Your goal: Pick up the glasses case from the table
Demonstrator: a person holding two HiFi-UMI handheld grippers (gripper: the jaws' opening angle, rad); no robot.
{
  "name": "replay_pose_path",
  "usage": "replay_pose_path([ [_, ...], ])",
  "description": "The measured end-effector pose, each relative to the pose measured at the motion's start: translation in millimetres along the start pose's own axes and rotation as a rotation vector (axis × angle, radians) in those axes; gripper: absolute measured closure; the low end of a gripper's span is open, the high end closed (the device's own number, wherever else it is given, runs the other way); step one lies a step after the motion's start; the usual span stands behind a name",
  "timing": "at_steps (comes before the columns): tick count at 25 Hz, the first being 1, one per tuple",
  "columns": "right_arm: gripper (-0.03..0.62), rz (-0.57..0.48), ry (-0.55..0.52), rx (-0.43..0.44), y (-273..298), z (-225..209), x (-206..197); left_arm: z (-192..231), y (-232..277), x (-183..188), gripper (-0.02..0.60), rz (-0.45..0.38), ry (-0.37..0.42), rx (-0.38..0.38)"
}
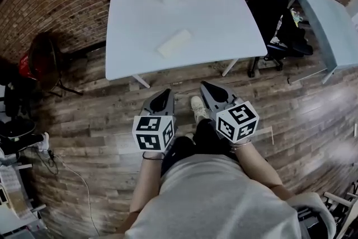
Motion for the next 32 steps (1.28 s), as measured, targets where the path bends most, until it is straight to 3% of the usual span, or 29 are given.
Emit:
replay_pose_path([
  [9, 0.595, -0.015, -0.003, 0.039, 89.9, -107.0, 50.7, 31.1, 90.0, 84.8, 0.569, -0.05, 0.057, 0.079],
  [15, 0.595, -0.001, -0.014, 0.084, 131.6, -163.6, 74.0, 45.5, 139.3, 117.3, 0.569, -0.028, 0.038, 0.138],
  [22, 0.595, 0.026, -0.004, 0.129, 167.0, -207.5, 81.4, 56.1, 172.9, 128.8, 0.569, 0.005, 0.036, 0.192],
  [29, 0.595, 0.074, 0.016, 0.19, 181.0, -207.9, 68.2, 64.7, 182.0, 112.5, 0.569, 0.087, 0.048, 0.238],
  [32, 0.595, 0.092, 0.026, 0.2, 184.0, -208.0, 61.8, 68.3, 187.6, 106.3, 0.569, 0.113, 0.048, 0.213],
])
Point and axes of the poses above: the fingertips, and each gripper's own axes: y forward along the fingers, z to its left, x out of its top, the point moved 10 cm from there along -y, backward along the fingers, and after that the axes turned 6 degrees about -y, right-handed, at the moved point
